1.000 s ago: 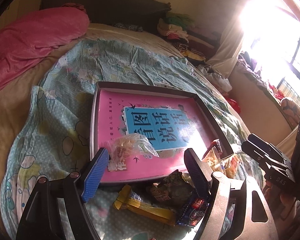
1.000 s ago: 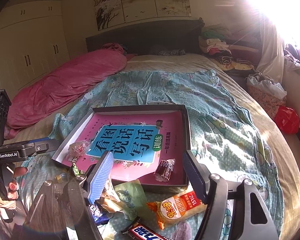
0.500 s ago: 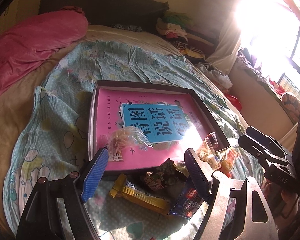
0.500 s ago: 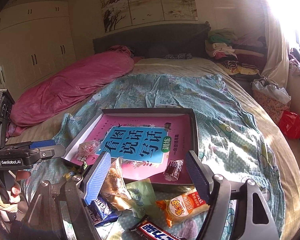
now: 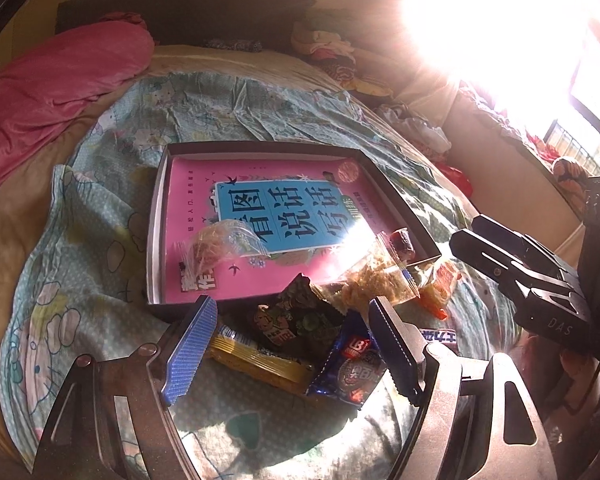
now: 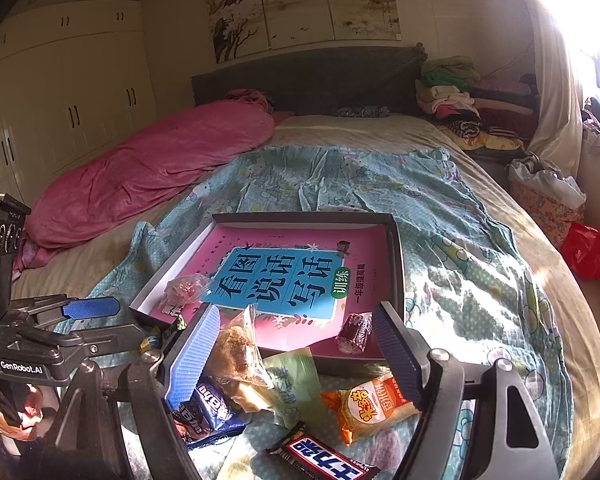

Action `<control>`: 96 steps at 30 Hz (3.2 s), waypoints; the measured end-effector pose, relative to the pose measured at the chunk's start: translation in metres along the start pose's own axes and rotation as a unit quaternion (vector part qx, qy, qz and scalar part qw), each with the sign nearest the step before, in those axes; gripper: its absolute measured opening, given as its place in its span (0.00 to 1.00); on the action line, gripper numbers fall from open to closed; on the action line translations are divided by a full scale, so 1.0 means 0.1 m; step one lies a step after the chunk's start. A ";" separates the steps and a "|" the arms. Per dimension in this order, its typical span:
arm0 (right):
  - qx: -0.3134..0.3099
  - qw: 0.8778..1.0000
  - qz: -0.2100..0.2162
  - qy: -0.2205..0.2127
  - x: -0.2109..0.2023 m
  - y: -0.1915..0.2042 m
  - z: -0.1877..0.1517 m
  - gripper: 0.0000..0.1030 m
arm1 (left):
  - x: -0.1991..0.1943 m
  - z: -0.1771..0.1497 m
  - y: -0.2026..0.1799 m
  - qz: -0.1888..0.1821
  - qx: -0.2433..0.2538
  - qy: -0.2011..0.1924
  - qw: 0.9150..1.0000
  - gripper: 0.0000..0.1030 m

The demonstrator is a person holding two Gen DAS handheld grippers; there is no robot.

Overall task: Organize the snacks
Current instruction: 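Withdraw both tools from the tray back toward the snack pile, then grasp the clear floss snack bag with the right tool while the left tool nears the blue biscuit pack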

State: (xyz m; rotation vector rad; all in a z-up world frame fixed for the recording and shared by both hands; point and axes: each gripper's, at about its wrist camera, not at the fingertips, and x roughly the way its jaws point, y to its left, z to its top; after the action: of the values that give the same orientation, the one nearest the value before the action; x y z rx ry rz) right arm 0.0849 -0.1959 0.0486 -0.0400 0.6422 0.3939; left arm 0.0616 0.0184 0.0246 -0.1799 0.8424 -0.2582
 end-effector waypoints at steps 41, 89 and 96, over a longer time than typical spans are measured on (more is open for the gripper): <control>-0.016 0.999 0.016 0.039 -0.04 0.17 -0.21 0.78 | 0.17 -0.41 -0.49 -0.024 0.088 0.065 0.994 0.77; -0.050 0.988 0.126 0.080 0.66 0.32 -0.29 0.41 | 0.58 -0.55 -0.65 0.017 0.126 0.083 0.988 0.77; -0.019 0.990 0.125 0.067 0.53 0.16 -0.28 0.39 | 0.62 -0.55 -0.72 0.014 0.140 0.087 0.986 0.74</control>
State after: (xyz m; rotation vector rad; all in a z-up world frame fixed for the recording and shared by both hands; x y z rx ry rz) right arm 0.1018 -0.1674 -0.0040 -0.0229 0.7763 0.6501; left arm 0.0483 -0.0721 -0.0372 0.1182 0.9707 -0.3662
